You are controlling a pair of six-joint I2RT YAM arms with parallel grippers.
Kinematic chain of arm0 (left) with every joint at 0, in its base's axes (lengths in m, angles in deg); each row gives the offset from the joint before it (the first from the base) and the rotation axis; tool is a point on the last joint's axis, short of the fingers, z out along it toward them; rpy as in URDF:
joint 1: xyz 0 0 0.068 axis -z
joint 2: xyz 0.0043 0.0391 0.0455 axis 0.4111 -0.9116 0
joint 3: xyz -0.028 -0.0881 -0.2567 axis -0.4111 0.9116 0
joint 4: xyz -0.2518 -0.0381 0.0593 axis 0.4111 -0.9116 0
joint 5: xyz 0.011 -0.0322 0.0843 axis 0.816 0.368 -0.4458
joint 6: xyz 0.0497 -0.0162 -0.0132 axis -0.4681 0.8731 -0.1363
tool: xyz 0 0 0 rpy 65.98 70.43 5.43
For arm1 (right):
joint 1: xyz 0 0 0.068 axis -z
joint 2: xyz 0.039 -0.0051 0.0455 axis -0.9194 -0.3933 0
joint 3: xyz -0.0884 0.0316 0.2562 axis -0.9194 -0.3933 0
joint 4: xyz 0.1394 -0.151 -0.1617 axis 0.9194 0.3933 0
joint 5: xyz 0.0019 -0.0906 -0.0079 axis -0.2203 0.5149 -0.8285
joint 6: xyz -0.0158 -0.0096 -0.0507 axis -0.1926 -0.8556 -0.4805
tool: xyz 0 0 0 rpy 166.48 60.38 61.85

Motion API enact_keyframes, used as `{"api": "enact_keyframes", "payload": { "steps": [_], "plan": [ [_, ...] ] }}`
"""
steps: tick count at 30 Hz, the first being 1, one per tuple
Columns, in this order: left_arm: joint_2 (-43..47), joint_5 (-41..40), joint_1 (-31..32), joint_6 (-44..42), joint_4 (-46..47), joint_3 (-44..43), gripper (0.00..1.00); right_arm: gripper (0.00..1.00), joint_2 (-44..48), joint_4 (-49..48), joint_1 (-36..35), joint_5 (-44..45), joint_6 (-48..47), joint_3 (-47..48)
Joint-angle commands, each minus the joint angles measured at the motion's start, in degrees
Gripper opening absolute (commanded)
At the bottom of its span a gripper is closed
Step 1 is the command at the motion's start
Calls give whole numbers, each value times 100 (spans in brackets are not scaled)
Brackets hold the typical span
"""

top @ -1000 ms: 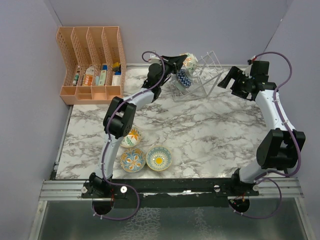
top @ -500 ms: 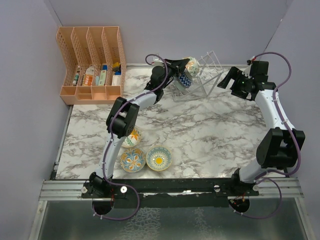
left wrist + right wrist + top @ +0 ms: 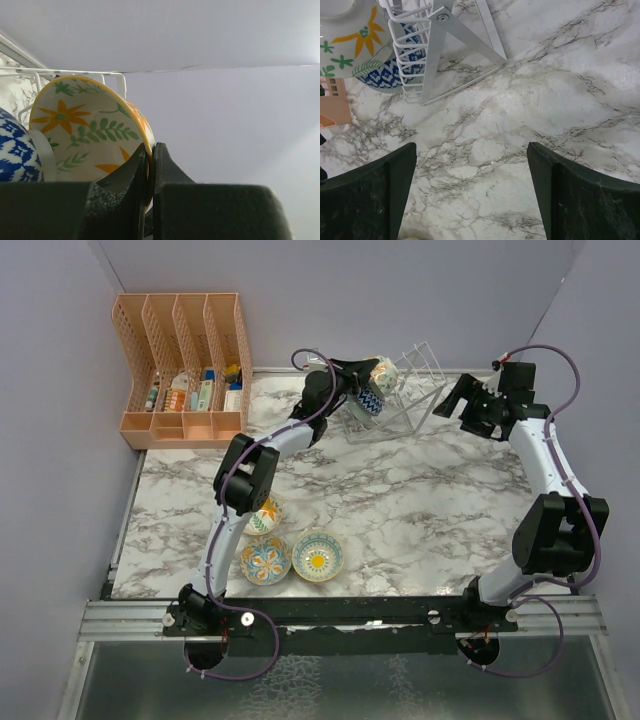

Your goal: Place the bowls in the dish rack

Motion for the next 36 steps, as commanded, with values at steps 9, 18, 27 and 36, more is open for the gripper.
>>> {"api": "enact_keyframes", "payload": {
  "steps": [9, 18, 27, 36],
  "plan": [
    [-142, 235, -65, -258, -210, -565, 2, 91, -69, -165, 35, -201, -95, 37],
    [-191, 292, -61, -273, -321, -642, 12, 91, -48, -172, 35, -240, -91, -13],
    [-228, 340, -67, -324, -460, -781, 25, 91, -89, -190, 35, -285, -74, -22],
    [-190, 371, -63, -357, -668, -801, 31, 91, -102, -166, 35, -303, -73, 2]
  ]
}}
